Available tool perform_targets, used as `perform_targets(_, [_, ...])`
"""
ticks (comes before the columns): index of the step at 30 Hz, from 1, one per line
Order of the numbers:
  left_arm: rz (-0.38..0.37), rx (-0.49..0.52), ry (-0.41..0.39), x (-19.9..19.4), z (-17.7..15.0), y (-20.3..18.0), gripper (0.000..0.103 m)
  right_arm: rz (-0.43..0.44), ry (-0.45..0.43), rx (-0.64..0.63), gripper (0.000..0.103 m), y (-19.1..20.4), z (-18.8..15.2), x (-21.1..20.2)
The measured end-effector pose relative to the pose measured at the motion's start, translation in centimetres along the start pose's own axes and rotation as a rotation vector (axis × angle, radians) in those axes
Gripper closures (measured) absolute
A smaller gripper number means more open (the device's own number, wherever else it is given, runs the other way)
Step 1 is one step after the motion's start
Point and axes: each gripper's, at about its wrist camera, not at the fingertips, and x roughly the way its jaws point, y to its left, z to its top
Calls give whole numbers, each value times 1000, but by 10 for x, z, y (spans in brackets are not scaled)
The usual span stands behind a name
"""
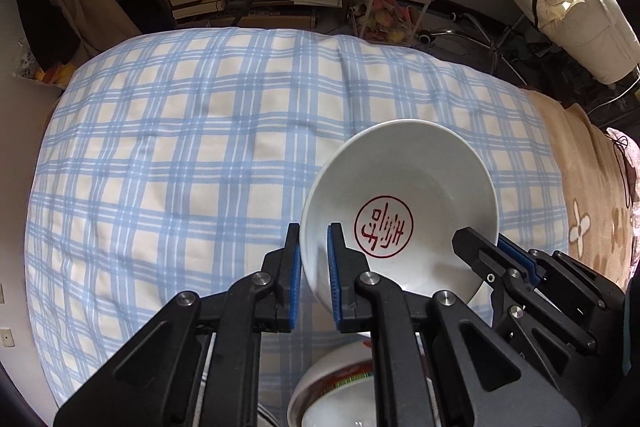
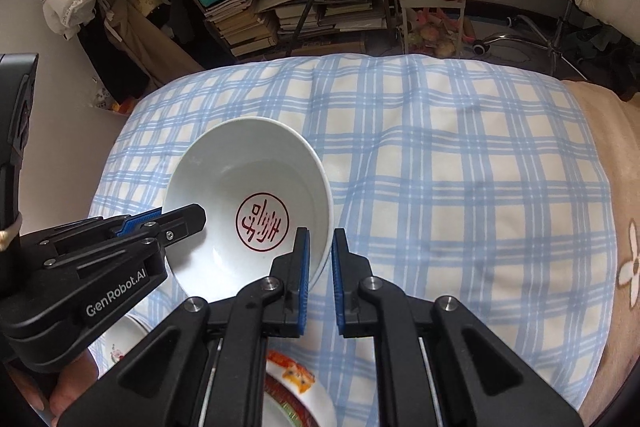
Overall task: Organize plates and bowls
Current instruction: 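Carry the stamped white bowl and lower it into the nested bowl stack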
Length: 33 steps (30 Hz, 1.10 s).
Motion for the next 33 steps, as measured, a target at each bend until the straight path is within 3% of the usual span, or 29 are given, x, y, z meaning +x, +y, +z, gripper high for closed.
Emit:
perform_targets(12, [8, 15, -22, -40, -42, -6, 92, 31, -42, 22, 91, 9, -33, -49])
perform_targets(26, [-35, -4, -10, -53, -98, 2, 92, 7, -48, 9, 91, 22, -79, -68])
perform_targets(33, [-31, 23, -57, -59, -116, 2, 90, -8, -66, -1, 91, 28, -99, -74])
